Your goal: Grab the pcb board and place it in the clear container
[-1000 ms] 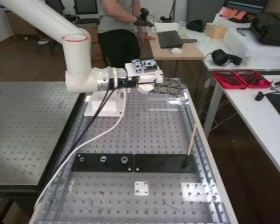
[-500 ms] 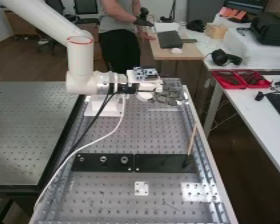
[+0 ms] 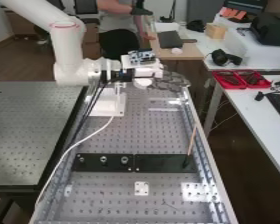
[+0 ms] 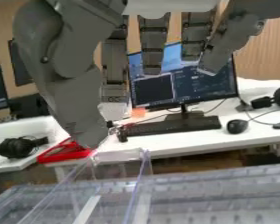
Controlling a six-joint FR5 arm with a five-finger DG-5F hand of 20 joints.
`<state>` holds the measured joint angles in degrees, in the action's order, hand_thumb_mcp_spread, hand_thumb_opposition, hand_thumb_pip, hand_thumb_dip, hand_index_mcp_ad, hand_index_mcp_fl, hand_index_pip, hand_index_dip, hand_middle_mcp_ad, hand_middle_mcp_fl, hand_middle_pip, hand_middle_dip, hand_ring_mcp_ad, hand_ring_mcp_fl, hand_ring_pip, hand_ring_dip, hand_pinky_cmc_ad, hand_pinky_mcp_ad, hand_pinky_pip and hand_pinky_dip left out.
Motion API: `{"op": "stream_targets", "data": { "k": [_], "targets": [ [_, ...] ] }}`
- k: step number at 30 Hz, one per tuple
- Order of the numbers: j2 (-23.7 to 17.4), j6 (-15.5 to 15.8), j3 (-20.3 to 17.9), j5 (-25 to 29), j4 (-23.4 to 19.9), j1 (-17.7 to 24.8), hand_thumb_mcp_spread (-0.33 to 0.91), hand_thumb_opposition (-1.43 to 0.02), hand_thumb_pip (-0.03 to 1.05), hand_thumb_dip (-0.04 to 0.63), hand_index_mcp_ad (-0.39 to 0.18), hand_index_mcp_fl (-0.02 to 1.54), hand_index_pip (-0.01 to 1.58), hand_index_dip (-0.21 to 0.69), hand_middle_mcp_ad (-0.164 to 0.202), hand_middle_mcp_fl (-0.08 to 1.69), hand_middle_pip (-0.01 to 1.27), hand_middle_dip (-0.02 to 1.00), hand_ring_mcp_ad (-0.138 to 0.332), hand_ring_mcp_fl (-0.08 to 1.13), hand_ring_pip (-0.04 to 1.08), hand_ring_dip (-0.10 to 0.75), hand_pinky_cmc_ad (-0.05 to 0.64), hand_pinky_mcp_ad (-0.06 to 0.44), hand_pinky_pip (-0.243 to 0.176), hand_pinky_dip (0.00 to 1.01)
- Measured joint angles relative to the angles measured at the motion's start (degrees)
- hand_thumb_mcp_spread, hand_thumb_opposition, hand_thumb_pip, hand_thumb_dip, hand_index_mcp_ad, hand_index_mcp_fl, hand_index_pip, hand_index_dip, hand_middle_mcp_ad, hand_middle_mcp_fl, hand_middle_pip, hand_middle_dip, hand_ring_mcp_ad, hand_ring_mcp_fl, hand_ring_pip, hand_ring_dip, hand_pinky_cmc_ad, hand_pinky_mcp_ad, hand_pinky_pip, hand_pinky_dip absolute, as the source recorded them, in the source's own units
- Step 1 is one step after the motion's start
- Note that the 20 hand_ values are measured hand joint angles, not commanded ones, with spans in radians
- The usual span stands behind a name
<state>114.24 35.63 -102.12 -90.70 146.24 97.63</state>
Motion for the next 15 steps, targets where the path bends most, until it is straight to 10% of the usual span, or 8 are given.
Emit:
{"op": "stream_targets", "data": {
  "k": [15],
  "targets": [
    [-14.5,4.6,-8.6,3.8,0.7,-5.4,0.44,-0.87,0.65,0.225,-0.110,0.05,1.55,0.080,0.066,0.10,0.13,0.17,0.202,0.01,0.08,-0.007,0.332,0.134,-0.063,0.45]
  ]
}}
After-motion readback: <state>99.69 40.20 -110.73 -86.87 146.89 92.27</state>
